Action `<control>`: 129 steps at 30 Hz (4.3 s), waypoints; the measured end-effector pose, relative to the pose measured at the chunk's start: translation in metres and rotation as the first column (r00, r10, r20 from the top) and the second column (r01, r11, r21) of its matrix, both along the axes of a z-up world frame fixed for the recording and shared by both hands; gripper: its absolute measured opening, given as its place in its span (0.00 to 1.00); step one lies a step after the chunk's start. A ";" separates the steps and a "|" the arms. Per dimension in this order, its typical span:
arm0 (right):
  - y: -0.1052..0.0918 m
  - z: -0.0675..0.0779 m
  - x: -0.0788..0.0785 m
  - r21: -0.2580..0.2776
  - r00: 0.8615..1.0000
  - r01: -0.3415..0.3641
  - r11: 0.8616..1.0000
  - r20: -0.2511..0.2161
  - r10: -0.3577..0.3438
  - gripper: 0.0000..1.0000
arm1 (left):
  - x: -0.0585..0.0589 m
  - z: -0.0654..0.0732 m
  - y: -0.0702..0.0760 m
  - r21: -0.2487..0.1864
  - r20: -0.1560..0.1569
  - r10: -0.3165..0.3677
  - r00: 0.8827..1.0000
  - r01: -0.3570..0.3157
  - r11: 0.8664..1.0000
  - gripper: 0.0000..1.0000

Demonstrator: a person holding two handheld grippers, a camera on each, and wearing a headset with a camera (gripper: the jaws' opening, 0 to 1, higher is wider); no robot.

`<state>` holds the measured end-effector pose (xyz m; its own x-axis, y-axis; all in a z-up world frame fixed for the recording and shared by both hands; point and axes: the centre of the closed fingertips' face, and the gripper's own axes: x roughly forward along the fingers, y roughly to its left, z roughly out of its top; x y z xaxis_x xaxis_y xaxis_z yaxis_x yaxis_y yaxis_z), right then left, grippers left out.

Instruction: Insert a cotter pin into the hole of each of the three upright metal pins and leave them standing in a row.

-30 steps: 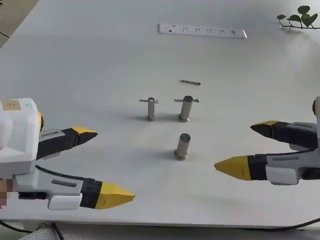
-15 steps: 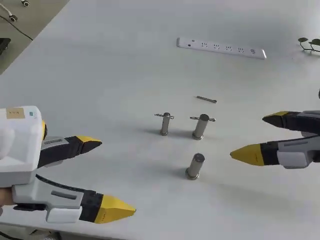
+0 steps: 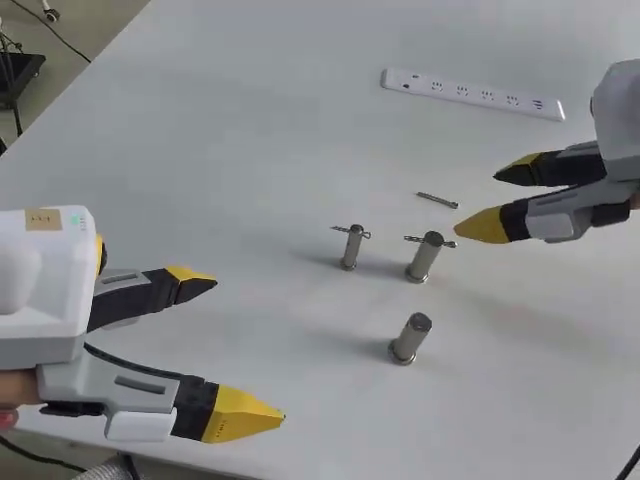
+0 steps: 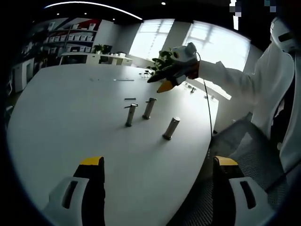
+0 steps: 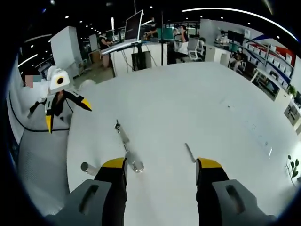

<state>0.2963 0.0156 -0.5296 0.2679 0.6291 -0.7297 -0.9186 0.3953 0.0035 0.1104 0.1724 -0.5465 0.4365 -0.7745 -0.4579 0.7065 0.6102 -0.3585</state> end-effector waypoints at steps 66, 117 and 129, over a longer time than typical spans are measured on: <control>0.009 -0.080 0.068 -0.256 0.990 -0.122 0.959 0.041 0.136 0.00 | 0.004 0.003 -0.022 -0.080 -0.044 -0.029 0.999 0.025 0.996 0.89; 0.032 0.027 -0.114 -0.190 0.817 -0.326 0.926 0.436 0.377 0.00 | 0.064 0.056 -0.113 -0.247 -0.096 0.019 0.995 -0.042 0.968 0.17; 0.038 0.031 -0.120 -0.189 0.796 -0.337 0.923 0.466 0.386 0.00 | 0.065 0.060 -0.116 -0.324 -0.178 0.049 0.983 -0.105 0.940 0.05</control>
<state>0.1762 0.0539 -0.4990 0.3686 0.6885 -0.6246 -0.8660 0.0101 -0.4999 0.1753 0.0566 -0.4864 0.4411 -0.8614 -0.2517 0.5760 0.4868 -0.6567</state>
